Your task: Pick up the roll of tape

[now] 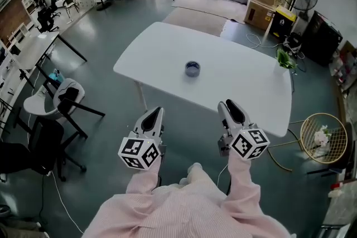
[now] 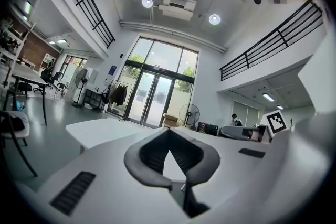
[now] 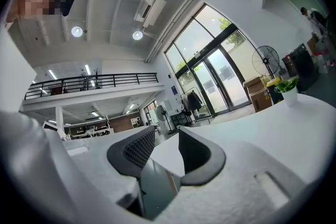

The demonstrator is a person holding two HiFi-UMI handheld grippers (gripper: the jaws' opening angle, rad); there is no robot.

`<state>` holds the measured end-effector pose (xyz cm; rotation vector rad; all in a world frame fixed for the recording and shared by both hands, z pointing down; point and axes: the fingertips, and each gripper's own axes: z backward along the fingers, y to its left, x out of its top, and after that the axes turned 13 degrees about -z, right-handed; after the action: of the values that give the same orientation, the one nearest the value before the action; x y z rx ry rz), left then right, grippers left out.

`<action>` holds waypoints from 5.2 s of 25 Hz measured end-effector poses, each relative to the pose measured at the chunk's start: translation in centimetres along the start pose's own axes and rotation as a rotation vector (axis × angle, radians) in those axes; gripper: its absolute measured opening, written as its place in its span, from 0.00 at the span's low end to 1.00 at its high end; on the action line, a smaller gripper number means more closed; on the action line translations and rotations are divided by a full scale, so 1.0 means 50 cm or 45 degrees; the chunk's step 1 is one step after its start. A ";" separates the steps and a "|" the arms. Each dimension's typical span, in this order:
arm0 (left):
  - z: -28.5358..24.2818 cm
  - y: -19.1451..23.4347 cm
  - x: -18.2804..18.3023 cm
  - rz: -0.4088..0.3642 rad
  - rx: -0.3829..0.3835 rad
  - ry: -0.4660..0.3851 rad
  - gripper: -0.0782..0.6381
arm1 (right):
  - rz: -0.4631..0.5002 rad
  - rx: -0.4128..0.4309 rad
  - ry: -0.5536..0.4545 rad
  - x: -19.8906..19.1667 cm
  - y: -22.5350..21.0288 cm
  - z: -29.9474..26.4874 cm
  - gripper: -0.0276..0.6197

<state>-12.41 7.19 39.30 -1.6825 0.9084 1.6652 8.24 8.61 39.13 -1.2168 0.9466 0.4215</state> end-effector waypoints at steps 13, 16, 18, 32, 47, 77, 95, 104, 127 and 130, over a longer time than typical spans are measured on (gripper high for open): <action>-0.205 0.103 -0.065 0.047 0.006 0.105 0.11 | -0.018 0.067 0.100 -0.005 -0.120 -0.227 0.24; -0.267 0.135 -0.079 0.069 0.009 0.141 0.11 | -0.027 0.061 0.143 -0.004 -0.157 -0.294 0.24; -0.305 0.157 -0.090 0.093 0.013 0.174 0.11 | -0.028 0.051 0.176 -0.004 -0.179 -0.337 0.24; -0.513 0.230 -0.228 0.231 -0.059 0.441 0.11 | 0.009 0.000 0.464 -0.059 -0.333 -0.571 0.25; -0.583 0.283 -0.339 0.386 -0.038 0.656 0.11 | 0.268 0.060 1.009 -0.200 -0.380 -0.675 0.25; -0.610 0.320 -0.406 0.551 -0.127 0.807 0.11 | 0.821 0.089 1.735 -0.355 -0.432 -0.695 0.15; -0.701 0.326 -0.305 0.295 -0.179 0.694 0.11 | 0.292 0.100 1.332 -0.251 -0.399 -0.743 0.12; -0.750 0.344 -0.213 0.098 -0.159 0.542 0.11 | 0.001 0.200 0.886 -0.119 -0.363 -0.777 0.12; -0.793 0.350 0.046 -0.126 -0.076 0.119 0.11 | -0.108 0.294 0.082 0.219 -0.303 -0.742 0.12; -0.790 0.351 0.068 -0.143 -0.068 0.078 0.11 | -0.074 0.269 0.015 0.250 -0.304 -0.732 0.12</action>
<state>-3.33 -35.21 38.23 -1.7953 0.7886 1.5843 12.28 -32.66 36.65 -1.0523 0.9383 0.2609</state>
